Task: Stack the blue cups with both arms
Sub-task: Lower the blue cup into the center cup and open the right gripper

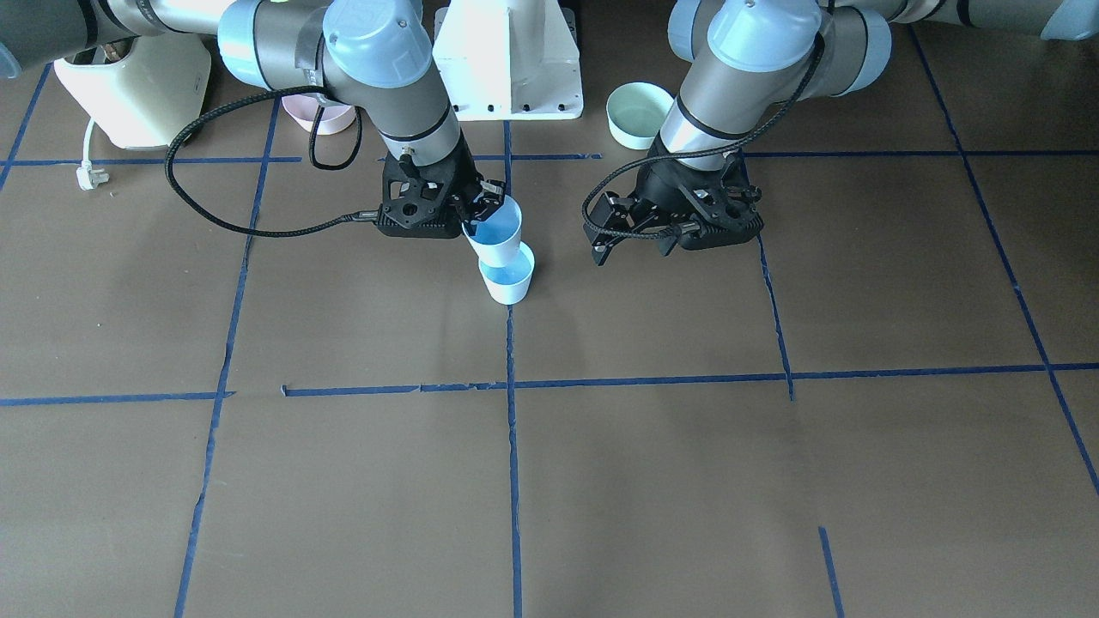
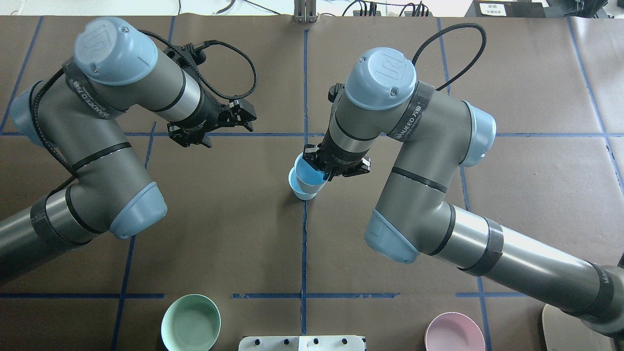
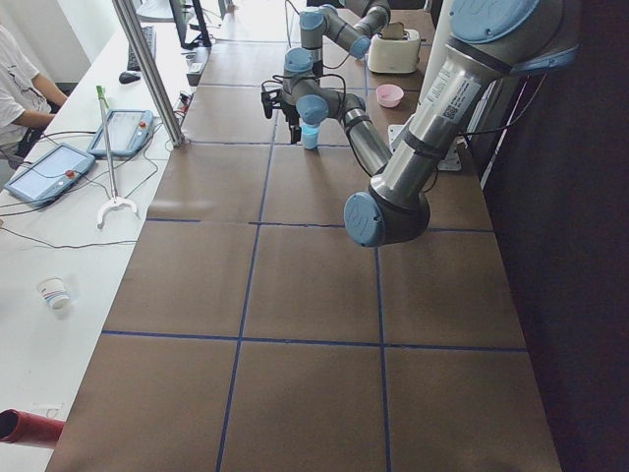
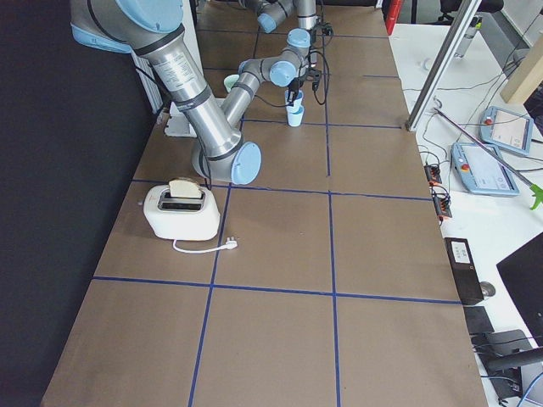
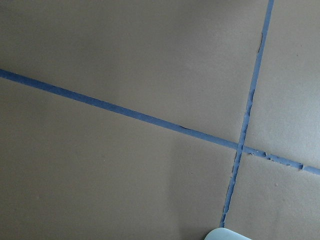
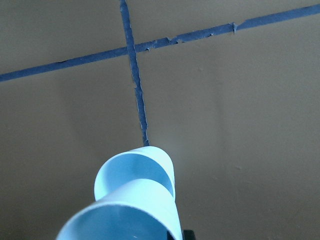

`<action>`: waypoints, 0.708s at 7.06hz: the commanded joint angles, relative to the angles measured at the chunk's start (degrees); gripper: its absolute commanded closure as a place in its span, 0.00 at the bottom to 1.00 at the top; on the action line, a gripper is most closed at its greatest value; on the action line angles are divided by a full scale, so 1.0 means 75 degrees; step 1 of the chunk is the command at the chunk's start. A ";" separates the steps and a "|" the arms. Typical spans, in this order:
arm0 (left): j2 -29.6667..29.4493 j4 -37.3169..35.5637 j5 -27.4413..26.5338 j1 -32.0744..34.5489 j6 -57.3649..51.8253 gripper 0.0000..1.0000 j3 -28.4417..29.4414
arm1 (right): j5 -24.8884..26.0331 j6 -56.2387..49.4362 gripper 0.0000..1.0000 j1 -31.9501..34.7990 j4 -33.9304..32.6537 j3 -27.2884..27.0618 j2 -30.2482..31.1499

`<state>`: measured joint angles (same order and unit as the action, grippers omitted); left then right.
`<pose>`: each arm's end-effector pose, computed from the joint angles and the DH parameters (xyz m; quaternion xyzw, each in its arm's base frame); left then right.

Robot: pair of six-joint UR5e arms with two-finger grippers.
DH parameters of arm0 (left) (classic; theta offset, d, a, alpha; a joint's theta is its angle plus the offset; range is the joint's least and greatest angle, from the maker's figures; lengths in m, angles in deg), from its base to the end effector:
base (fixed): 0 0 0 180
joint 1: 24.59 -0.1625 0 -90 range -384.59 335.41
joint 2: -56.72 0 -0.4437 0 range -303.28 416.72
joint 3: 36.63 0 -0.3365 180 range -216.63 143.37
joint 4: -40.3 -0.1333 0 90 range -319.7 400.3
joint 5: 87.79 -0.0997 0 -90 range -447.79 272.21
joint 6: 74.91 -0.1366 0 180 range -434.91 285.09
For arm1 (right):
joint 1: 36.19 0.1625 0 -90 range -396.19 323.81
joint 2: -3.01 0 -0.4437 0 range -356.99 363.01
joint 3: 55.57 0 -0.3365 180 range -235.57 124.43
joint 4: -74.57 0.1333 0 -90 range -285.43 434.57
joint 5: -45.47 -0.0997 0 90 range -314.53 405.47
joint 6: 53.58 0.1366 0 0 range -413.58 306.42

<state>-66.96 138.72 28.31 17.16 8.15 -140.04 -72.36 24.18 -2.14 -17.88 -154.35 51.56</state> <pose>0.4233 -0.4759 0.2726 0.0050 0.4957 -0.1575 0.8541 -0.5124 -0.4302 0.2438 -0.0477 -0.4479 0.0723 0.8899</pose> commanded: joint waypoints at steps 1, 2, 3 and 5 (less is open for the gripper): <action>0.0025 -0.0009 0.0000 0.0000 0.0036 0.00 -0.0005 | 0.0054 0.0037 0.47 -0.0005 0.0369 0.0231 -0.0005; 0.0025 0.0003 0.0000 0.0000 0.0036 0.00 -0.0005 | 0.0112 0.0560 0.02 -0.0005 0.0756 0.0407 -0.0017; 0.0025 -0.0009 0.0000 0.0000 0.0048 0.00 -0.0005 | 0.0136 0.0634 0.01 -0.0005 0.0945 0.0432 -0.0028; 0.0025 -0.0009 0.0000 0.0000 0.0036 0.00 -0.0005 | 0.0125 0.0624 0.01 0.0042 0.0947 0.0339 -0.0075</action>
<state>-66.77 138.70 28.31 17.16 8.47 -140.07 -71.36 28.73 -2.10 -11.07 -151.36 51.12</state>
